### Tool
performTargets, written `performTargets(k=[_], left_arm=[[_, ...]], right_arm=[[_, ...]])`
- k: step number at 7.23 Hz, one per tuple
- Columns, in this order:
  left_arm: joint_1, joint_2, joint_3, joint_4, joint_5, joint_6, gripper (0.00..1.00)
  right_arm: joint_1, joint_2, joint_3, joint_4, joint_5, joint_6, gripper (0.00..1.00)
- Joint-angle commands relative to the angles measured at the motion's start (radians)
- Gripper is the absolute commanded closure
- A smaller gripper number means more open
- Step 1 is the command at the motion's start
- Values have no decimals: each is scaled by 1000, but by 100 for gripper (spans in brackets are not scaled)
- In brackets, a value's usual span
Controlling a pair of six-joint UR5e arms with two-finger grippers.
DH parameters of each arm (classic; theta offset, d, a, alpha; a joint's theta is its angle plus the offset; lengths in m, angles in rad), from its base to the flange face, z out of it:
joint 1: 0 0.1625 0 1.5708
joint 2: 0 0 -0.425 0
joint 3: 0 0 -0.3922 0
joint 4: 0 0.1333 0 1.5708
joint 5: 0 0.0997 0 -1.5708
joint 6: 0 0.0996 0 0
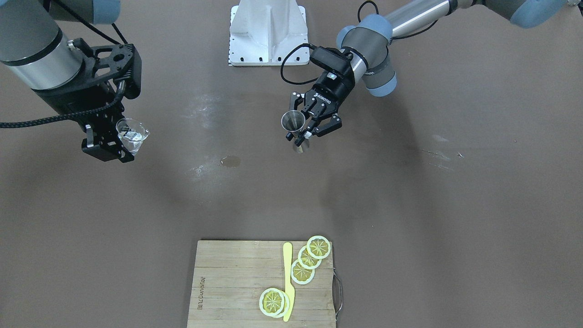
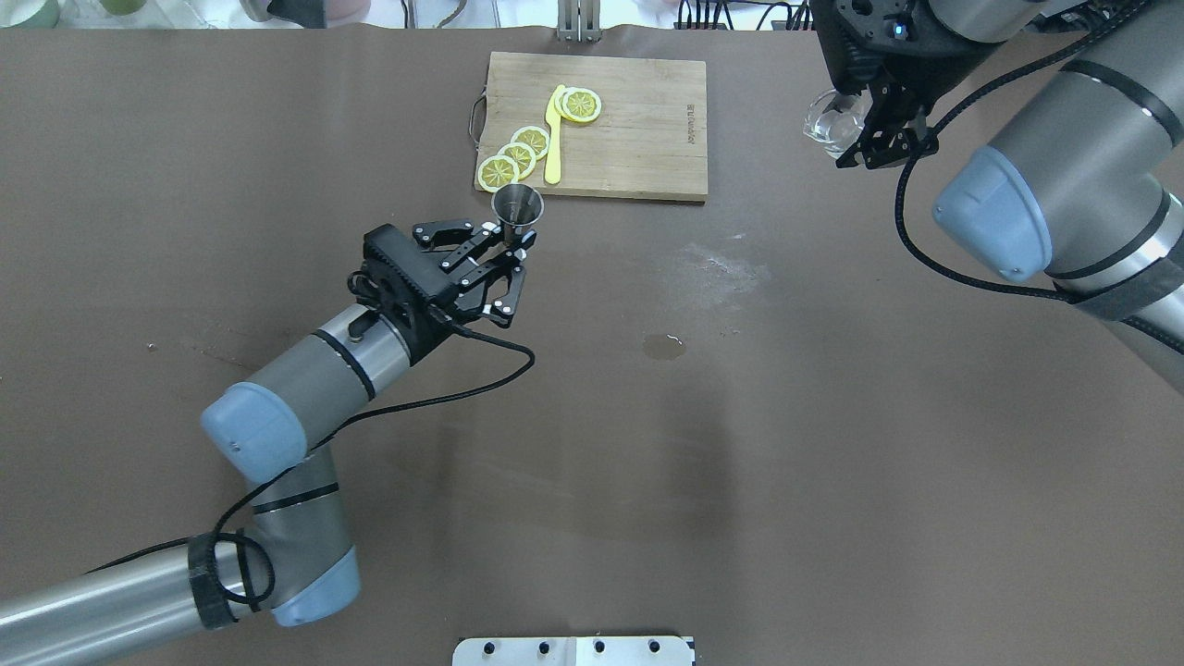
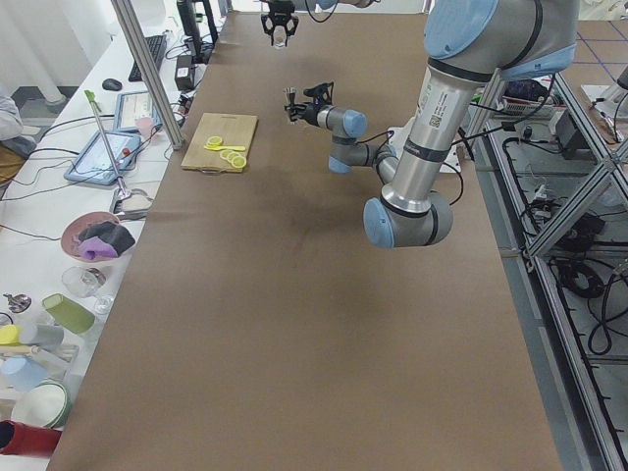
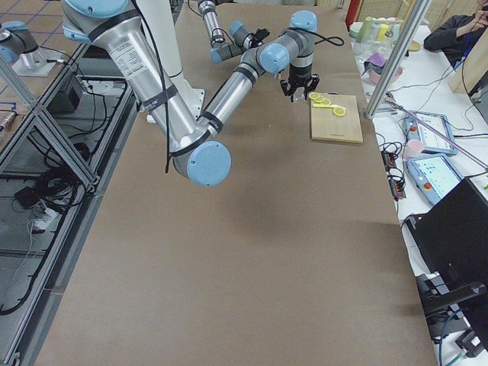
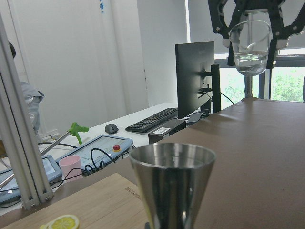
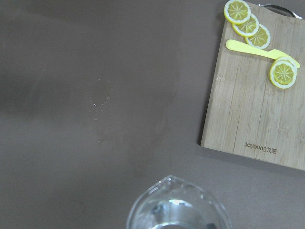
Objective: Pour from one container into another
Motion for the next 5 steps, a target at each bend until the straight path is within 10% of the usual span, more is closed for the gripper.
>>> performTargets(k=[1,5], left_arm=[[-25,219,-36,-183,1,-9,100],[-117,378,-28,-256,-25,-11,100]], right_arm=[[10,-40,-67,149,57,7,100],[11,-193,-151,560,109,165,100]])
